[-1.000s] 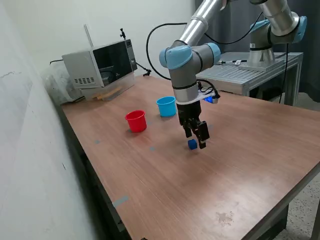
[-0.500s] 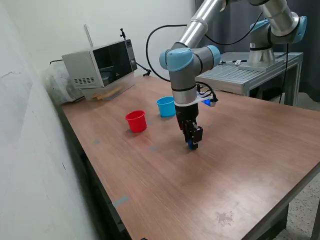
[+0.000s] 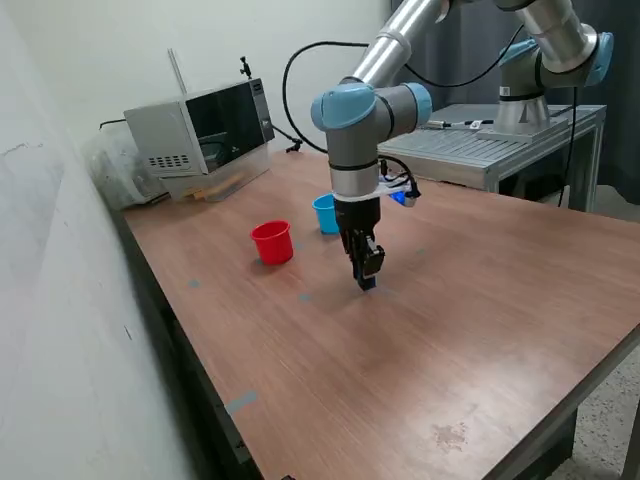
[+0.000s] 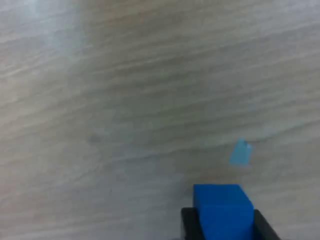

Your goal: Place red objects in the red bin, and blue objects in the blue bin.

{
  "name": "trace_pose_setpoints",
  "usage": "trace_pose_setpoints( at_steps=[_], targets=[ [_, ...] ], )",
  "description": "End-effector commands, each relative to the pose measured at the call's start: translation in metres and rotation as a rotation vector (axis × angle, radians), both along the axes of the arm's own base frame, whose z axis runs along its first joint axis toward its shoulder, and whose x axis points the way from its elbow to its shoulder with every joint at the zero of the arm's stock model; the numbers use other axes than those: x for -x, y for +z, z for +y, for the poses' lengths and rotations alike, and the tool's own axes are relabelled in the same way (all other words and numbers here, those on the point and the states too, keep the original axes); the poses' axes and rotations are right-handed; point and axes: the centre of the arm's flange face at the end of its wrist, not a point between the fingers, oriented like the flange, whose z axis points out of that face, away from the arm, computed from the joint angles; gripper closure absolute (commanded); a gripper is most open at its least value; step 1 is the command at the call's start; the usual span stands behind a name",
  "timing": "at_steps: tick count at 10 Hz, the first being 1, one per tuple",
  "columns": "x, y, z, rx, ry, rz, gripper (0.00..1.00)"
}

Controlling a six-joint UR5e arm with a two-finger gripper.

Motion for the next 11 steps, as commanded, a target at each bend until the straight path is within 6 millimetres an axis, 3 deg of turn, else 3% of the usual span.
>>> trace_pose_setpoints(
  at_steps=[1,3,5,8,11],
  targets=[
    [0.012,0.033,0.033,-0.005,-0.044,0.031,1.00],
    [0.017,0.074,0.076,-0.058,-0.099,0.065,1.00],
    [0.014,0.111,0.106,-0.168,-0.135,0.111,1.00],
    [0.004,0.111,0.172,-0.288,-0.240,0.029,1.00],
    [-0.013,0.087,0.240,-0.306,-0.308,-0.116,1.00]
  ],
)
